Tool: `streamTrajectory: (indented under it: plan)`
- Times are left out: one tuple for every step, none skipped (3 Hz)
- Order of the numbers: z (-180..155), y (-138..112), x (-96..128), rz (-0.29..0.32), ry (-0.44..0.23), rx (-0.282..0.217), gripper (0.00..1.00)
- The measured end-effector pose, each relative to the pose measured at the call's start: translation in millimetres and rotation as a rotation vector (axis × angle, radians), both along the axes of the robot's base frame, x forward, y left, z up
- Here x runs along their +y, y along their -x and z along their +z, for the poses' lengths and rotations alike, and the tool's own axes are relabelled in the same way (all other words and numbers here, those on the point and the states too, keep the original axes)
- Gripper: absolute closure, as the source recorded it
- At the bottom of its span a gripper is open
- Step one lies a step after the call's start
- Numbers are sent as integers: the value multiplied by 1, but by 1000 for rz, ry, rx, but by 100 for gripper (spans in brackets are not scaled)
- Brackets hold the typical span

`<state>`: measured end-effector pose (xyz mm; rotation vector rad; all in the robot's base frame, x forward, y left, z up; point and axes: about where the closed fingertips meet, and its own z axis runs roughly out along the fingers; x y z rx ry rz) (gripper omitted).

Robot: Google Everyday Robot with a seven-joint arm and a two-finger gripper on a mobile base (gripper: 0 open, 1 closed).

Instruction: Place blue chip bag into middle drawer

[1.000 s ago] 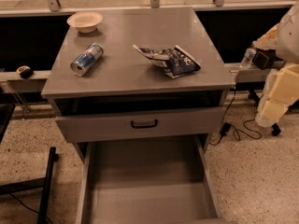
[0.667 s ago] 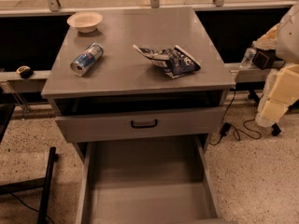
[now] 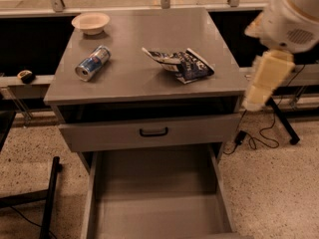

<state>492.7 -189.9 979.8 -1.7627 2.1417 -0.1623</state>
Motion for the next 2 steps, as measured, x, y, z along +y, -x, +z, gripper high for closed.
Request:
streamTrajectory:
  plan:
    - [-3, -69, 33, 6, -62, -163, 0]
    - [-7, -71, 38, 0, -66, -140, 0]
